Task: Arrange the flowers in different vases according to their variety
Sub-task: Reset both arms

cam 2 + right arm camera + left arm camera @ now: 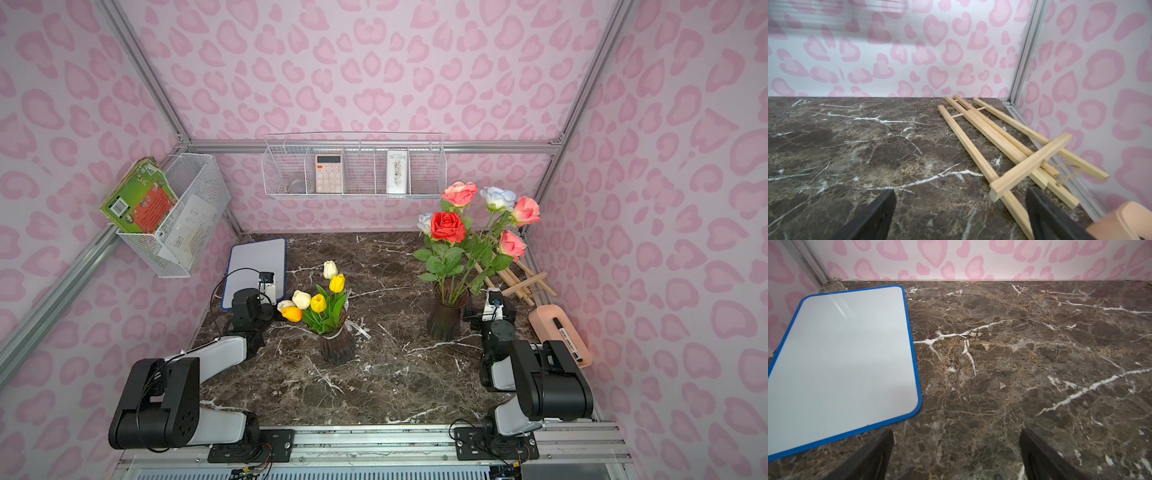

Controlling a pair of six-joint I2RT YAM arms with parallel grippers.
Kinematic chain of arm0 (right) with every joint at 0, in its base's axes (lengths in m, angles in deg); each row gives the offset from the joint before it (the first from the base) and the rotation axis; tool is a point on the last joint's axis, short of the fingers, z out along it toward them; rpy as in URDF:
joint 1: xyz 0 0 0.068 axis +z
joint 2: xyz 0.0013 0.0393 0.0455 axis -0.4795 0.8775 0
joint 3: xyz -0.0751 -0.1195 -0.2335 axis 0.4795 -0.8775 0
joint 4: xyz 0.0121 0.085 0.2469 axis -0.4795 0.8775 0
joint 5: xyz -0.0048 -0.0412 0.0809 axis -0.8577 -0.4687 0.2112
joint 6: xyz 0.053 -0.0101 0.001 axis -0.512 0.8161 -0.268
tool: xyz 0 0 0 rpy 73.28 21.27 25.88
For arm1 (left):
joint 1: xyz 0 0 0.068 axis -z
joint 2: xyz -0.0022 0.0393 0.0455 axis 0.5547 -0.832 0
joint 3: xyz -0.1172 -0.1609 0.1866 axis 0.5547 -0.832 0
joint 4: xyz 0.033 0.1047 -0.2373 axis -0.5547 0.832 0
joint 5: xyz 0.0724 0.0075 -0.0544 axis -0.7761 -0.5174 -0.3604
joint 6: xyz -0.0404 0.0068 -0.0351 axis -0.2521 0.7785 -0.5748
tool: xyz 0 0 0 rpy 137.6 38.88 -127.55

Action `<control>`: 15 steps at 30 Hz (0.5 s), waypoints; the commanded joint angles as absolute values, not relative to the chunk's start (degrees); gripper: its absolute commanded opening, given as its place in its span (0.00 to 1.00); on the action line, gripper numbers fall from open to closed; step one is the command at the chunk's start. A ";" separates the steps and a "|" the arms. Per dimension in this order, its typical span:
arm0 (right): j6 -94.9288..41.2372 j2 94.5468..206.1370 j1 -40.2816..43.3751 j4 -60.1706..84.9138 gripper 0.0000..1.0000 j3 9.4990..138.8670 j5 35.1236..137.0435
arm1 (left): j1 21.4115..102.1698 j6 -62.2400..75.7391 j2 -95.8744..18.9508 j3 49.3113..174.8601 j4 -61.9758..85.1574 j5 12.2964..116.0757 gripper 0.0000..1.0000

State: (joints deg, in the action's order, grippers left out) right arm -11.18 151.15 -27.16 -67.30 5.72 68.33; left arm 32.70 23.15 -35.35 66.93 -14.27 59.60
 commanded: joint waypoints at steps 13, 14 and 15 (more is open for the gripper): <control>-10.18 151.91 -27.34 -65.49 0.99 8.92 70.57 | 30.84 28.72 -44.47 63.32 -32.56 70.15 0.99; -10.17 151.97 -27.43 -65.81 0.99 8.87 70.64 | 30.86 28.77 -44.34 63.54 -31.93 70.15 0.99; -10.23 151.83 -27.42 -65.23 0.99 8.95 70.62 | 30.83 28.81 -44.18 63.50 -31.68 70.15 0.99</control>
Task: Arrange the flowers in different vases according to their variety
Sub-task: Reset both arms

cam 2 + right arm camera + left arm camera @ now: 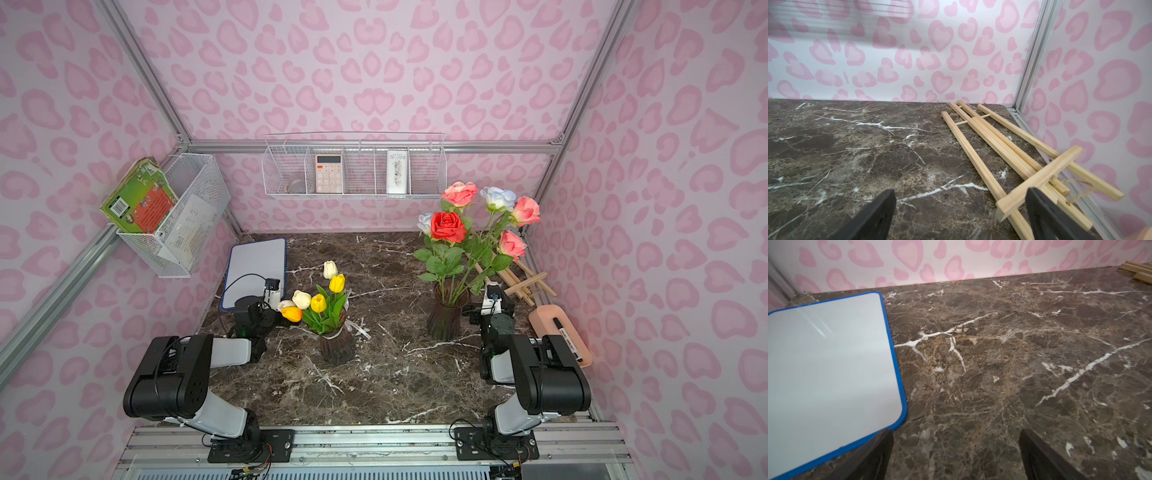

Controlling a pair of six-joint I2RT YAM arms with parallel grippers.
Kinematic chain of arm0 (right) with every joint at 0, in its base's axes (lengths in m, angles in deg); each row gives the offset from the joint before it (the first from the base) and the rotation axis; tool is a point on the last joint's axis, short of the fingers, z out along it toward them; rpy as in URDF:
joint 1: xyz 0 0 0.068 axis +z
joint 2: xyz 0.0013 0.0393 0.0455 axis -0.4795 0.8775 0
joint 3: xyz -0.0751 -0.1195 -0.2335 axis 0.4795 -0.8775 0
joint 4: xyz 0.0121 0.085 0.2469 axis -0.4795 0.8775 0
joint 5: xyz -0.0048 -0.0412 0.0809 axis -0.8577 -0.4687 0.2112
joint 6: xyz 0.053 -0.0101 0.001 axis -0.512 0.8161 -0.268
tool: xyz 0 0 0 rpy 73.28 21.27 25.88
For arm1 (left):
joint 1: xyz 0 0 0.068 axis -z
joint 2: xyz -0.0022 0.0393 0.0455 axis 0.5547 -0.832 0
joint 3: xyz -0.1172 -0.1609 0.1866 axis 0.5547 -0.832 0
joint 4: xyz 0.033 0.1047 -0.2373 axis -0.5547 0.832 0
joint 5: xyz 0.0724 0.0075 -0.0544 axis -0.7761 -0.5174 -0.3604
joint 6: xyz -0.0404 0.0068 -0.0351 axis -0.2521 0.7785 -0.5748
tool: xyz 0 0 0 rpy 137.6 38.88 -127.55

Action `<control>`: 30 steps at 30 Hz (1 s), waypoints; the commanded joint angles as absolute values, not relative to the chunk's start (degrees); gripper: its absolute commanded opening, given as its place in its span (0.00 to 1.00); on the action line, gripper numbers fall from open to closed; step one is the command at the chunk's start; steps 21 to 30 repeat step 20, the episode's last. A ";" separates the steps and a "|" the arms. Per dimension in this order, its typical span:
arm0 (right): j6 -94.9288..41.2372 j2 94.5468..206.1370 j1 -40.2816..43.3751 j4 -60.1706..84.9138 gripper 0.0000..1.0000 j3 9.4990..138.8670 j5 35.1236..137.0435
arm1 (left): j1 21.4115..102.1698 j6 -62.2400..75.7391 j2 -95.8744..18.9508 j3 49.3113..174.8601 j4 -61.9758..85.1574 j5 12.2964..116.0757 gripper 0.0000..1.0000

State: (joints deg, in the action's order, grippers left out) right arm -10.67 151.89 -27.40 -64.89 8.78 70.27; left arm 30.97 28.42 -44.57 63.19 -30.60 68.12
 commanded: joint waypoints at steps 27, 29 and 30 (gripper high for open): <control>-10.34 151.91 -27.51 -65.32 0.99 9.08 70.85 | 30.88 28.85 -44.22 63.56 -31.64 70.15 0.99; -10.34 151.91 -27.51 -65.32 0.99 9.08 70.85 | 30.88 28.85 -44.22 63.56 -31.64 70.15 0.99; -10.34 151.91 -27.51 -65.32 0.99 9.08 70.85 | 30.88 28.85 -44.22 63.56 -31.64 70.15 0.99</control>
